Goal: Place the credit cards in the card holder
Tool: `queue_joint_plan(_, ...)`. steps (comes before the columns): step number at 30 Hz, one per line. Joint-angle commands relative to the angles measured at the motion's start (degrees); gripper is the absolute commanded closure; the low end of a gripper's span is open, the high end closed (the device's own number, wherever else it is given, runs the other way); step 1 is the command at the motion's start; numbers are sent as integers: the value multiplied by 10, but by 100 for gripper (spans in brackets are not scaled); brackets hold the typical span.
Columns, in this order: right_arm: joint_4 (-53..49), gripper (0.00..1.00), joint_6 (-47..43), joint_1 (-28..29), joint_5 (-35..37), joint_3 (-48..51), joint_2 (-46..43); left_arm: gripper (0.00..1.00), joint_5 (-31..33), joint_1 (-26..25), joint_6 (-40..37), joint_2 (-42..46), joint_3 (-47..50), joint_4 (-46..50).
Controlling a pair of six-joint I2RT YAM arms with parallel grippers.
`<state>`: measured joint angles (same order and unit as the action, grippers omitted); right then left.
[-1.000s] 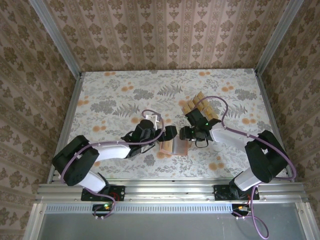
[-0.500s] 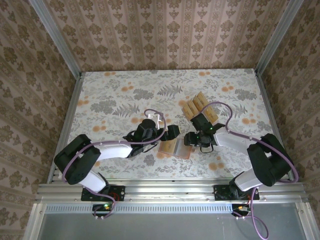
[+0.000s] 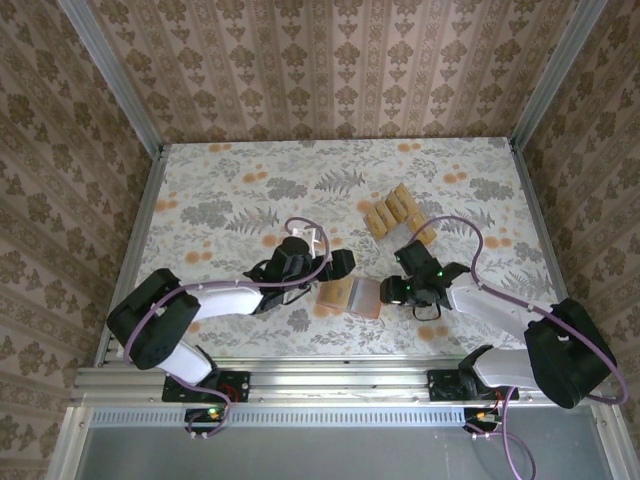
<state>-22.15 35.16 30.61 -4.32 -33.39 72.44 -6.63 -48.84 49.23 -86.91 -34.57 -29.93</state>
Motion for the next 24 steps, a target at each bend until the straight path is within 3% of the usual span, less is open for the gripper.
queue_joint_plan(1, -1, 55, 15, 4, -9, 10, 1, 0, 4, 13, -18, 25, 12, 29)
queue_joint_plan(11, 45, 96, 15, 13, -28, -30, 69, 0, 0, 49, -34, 74, 55, 85)
queue_joint_plan(24, 69, 100, 27, 57, -30, -131, 191, 0, -1, 93, -42, 148, 136, 127)
